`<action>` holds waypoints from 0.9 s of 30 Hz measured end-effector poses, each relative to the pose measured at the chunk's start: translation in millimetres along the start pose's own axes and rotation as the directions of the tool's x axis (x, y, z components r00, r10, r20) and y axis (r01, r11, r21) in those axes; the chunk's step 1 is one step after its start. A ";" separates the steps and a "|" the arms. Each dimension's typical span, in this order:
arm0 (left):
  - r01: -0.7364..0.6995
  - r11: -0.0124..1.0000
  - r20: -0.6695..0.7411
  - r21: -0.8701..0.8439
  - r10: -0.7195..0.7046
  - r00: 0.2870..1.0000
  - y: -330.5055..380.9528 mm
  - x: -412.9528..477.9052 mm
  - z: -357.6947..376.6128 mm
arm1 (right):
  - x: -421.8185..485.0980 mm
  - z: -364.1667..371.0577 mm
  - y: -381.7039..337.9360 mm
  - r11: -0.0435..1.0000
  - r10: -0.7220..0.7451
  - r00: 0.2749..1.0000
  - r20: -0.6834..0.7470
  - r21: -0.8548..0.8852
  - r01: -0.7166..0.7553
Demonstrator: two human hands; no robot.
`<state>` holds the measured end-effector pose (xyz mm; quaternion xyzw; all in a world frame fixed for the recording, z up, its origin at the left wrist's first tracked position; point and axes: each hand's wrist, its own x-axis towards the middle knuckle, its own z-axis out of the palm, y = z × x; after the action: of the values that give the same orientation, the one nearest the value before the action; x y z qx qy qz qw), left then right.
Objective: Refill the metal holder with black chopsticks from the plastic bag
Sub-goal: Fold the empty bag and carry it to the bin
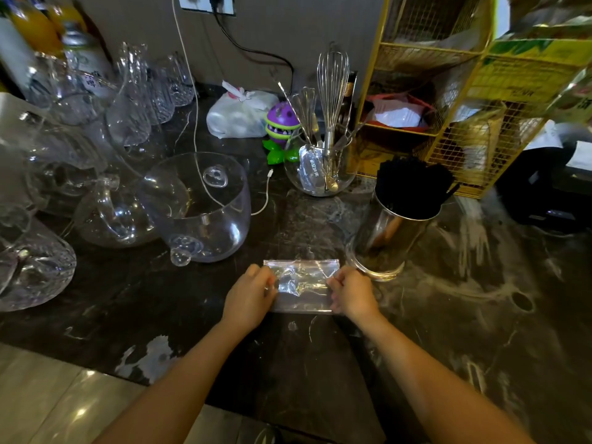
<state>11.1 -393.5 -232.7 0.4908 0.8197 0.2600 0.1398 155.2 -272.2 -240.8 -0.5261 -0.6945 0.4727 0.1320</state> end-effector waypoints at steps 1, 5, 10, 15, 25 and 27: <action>-0.069 0.996 -0.005 0.050 0.069 0.998 -0.4 -0.8 1.4 | -0.4 0.8 0.0 0.999 -0.016 1.000 -0.021 -0.037 0.015; -0.367 0.897 0.077 0.246 0.360 0.930 4.9 -3.3 3.1 | -6.3 2.9 -4.1 0.979 -0.102 0.989 -0.104 -0.186 0.081; -0.468 0.833 0.177 0.293 0.434 0.883 8.3 -9.7 4.9 | -10.4 0.7 5.7 0.874 -0.319 0.947 -0.038 -0.398 0.279; -0.442 0.852 0.291 0.279 0.363 0.885 4.3 -7.9 4.5 | -17.5 -5.8 12.3 0.637 -0.445 0.889 0.106 -0.660 0.398; -0.429 0.834 0.373 0.347 0.297 0.879 13.6 7.5 3.7 | -22.5 -19.4 10.7 0.477 -0.498 0.772 0.393 -0.620 0.623; -0.400 0.860 0.349 0.317 0.286 0.892 15.0 11.0 0.9 | -21.9 -19.5 8.0 0.490 -0.513 0.774 0.371 -0.614 0.619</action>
<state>17.3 -377.8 -224.7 0.6805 0.7230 0.0424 0.1114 182.3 -280.9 -230.2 -0.2422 -0.9608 0.1334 0.0196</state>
